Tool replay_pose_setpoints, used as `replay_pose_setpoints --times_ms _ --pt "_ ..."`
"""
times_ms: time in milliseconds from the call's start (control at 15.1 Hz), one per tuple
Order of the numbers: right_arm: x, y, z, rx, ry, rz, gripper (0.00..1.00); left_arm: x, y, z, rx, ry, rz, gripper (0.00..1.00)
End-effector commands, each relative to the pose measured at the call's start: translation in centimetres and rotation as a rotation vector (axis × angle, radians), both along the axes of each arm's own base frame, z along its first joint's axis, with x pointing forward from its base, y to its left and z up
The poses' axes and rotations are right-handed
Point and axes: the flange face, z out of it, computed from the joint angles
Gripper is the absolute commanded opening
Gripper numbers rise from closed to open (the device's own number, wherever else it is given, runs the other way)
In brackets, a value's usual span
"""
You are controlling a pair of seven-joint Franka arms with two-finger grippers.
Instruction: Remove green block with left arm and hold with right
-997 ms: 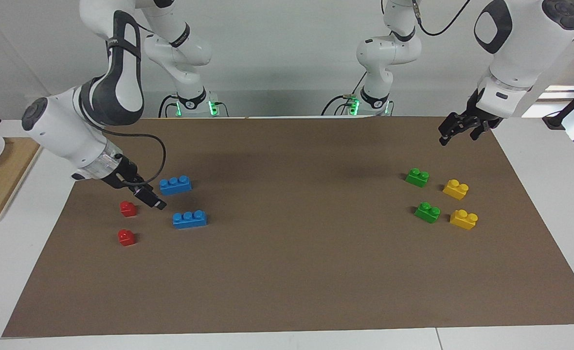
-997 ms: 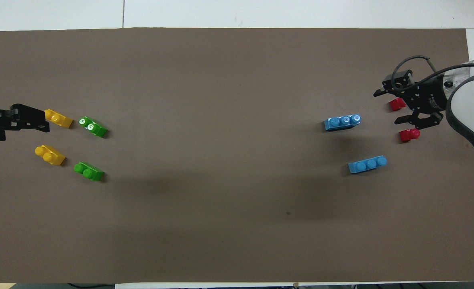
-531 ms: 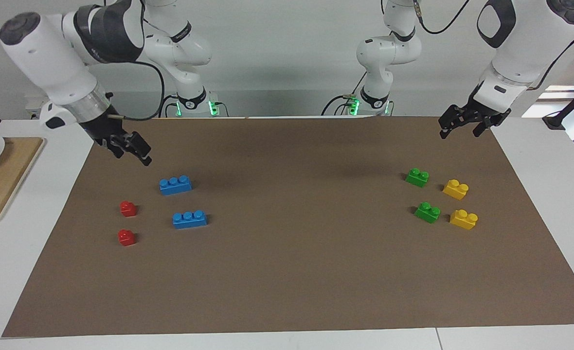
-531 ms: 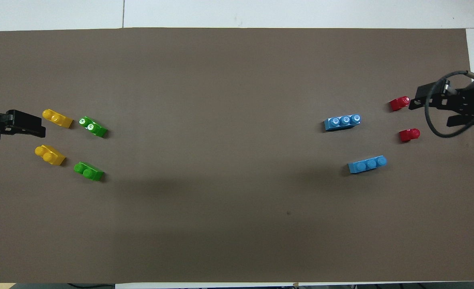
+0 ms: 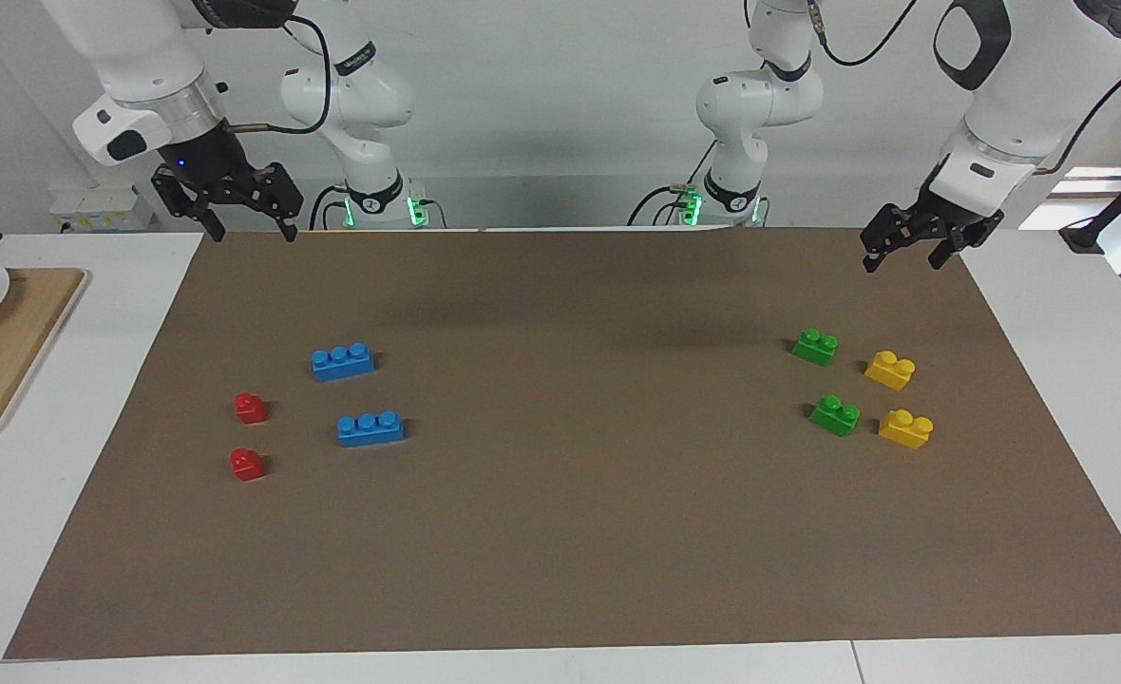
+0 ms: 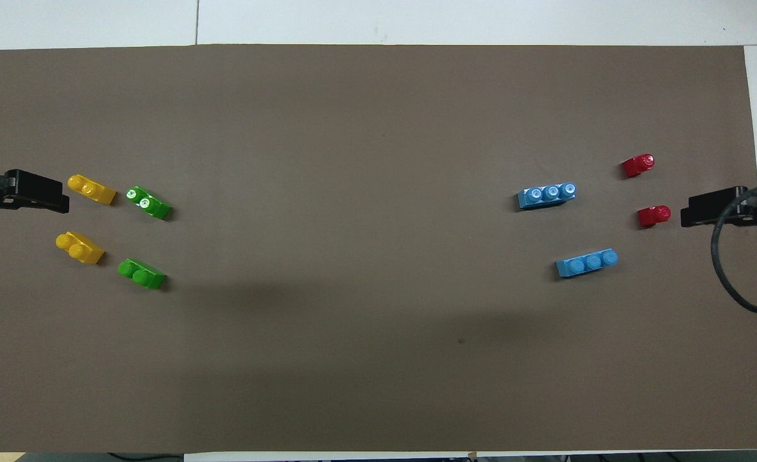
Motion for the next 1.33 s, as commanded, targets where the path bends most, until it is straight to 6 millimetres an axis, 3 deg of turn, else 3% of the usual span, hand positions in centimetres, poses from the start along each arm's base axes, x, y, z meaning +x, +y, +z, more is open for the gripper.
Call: replay_pose_setpoints --times_ms 0,332,1262 --pt "0.3 -0.2 -0.2 -0.023 0.015 0.023 1.0 0.6 0.0 0.4 0.017 -0.026 -0.015 1.0" --pt "0.7 -0.2 -1.5 -0.024 0.049 0.021 1.0 0.5 0.0 0.5 0.017 -0.028 -0.012 1.0" --pt "1.6 -0.8 -1.1 -0.088 -0.011 0.019 1.0 0.5 0.0 0.3 0.016 -0.026 -0.007 1.0"
